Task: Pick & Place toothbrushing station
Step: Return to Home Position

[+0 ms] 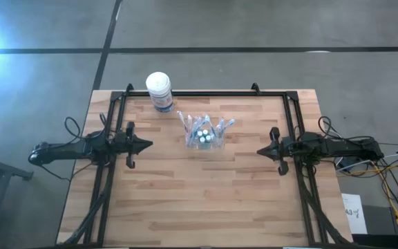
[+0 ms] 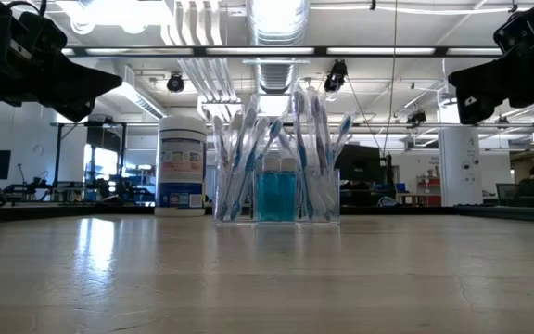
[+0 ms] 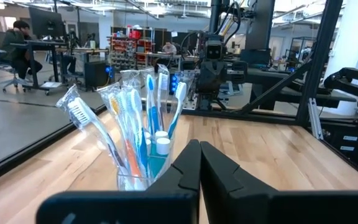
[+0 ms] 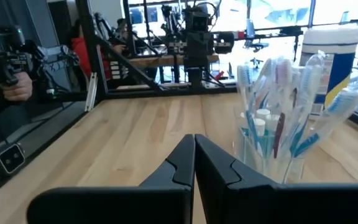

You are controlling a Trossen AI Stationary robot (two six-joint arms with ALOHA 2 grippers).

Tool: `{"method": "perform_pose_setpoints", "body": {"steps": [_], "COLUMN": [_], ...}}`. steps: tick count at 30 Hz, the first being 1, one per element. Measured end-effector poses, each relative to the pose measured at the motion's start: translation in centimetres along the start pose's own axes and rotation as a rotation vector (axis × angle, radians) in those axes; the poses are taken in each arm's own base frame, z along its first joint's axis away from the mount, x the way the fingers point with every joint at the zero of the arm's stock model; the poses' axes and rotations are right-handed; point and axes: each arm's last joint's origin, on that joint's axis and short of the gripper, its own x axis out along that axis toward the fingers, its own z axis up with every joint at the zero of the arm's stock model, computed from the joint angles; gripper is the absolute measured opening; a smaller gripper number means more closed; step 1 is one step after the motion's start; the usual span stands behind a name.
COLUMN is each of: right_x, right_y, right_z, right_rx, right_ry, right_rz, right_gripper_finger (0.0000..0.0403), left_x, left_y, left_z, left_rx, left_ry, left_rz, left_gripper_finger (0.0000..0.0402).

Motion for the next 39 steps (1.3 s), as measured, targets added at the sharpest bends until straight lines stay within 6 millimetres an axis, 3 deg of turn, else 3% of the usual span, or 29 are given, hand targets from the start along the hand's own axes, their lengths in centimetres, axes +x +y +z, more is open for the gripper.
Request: {"method": "perform_pose_setpoints", "body": {"steps": [39], "right_x": [0.00], "right_y": [0.21], "right_z": [0.34], "right_rx": [0.008], "right_ry": [-0.029], "right_rz": [0.061], "right_gripper_finger": [0.0009], "left_x": [0.21], "left_y": [-0.01], "left_z": [0.04], "left_rx": [-0.053], "left_ry": [0.000], "left_rz": [0.003], "left_gripper_finger": [0.0010]}}
